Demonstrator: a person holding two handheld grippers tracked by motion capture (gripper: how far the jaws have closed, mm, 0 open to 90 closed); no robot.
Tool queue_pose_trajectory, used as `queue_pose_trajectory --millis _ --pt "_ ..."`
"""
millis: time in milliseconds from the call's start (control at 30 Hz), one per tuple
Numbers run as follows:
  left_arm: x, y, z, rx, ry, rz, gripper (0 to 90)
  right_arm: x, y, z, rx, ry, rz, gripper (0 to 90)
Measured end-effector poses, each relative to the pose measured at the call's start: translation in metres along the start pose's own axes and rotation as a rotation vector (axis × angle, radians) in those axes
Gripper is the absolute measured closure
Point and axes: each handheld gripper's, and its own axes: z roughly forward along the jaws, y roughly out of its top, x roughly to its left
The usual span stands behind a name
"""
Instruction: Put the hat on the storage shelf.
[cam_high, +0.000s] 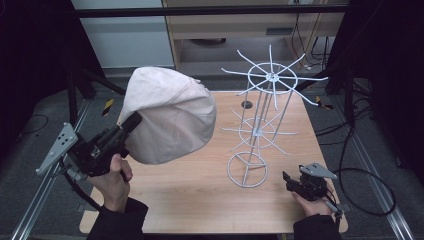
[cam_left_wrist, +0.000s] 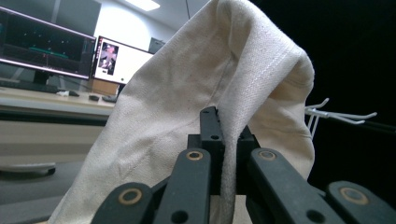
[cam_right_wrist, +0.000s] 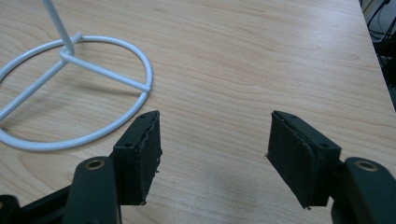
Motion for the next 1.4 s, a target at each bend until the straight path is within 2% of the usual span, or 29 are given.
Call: queue_pose_trajectory --millis 333,733,1067,1400 --pt "-0.007 0.01 0.004 -0.059 -0.035 -0.011 88.7 0.0 0.0 0.0 -0.002 0.001 0.004 34.7" --pt "-0.017 0.025 0.009 -0.104 -0.067 -0.012 88.7 0.0 0.0 0.0 -0.005 -0.002 -0.001 34.2" --pt "-0.028 0.033 0.022 -0.115 -0.105 -0.019 88.7 0.001 0.0 0.001 -0.005 0.0 -0.007 34.0" --pt "-0.037 0.034 0.038 -0.112 -0.13 -0.025 88.7 0.001 0.0 0.001 -0.005 0.001 -0.007 33.9"
